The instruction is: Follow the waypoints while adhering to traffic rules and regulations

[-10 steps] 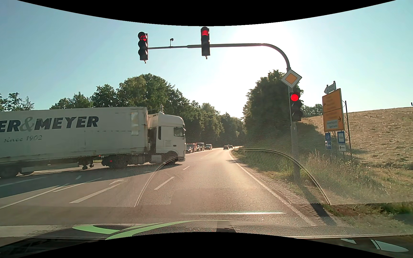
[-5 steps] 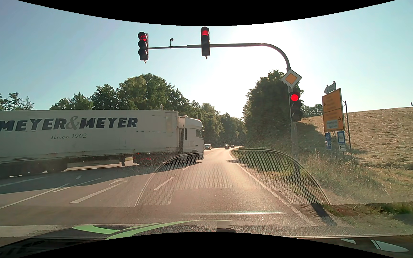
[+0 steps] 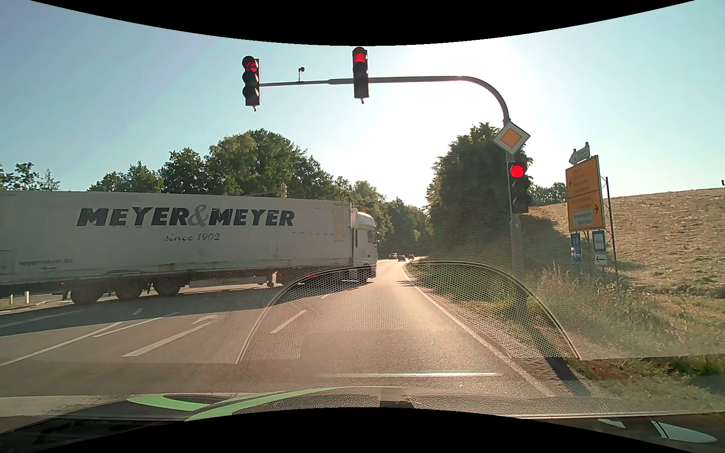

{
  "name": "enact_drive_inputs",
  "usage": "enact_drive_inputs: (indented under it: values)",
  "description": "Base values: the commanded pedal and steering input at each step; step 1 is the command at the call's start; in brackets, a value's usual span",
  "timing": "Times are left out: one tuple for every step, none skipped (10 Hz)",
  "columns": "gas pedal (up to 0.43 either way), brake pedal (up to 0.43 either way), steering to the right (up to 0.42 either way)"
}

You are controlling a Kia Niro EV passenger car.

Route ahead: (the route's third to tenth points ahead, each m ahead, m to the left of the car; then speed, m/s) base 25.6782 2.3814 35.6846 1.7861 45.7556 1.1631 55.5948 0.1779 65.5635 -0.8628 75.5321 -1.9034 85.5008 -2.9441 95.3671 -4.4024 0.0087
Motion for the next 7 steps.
enact_drive_inputs:
  values:
    - [0.0, 0.268, 0.004]
    - [0.0, 0.268, 0.004]
    - [0.0, 0.274, 0.004]
    - [0.0, 0.274, 0.004]
    - [0.0, 0.274, 0.004]
    - [0.0, 0.274, 0.004]
    - [0.0, 0.274, 0.004]
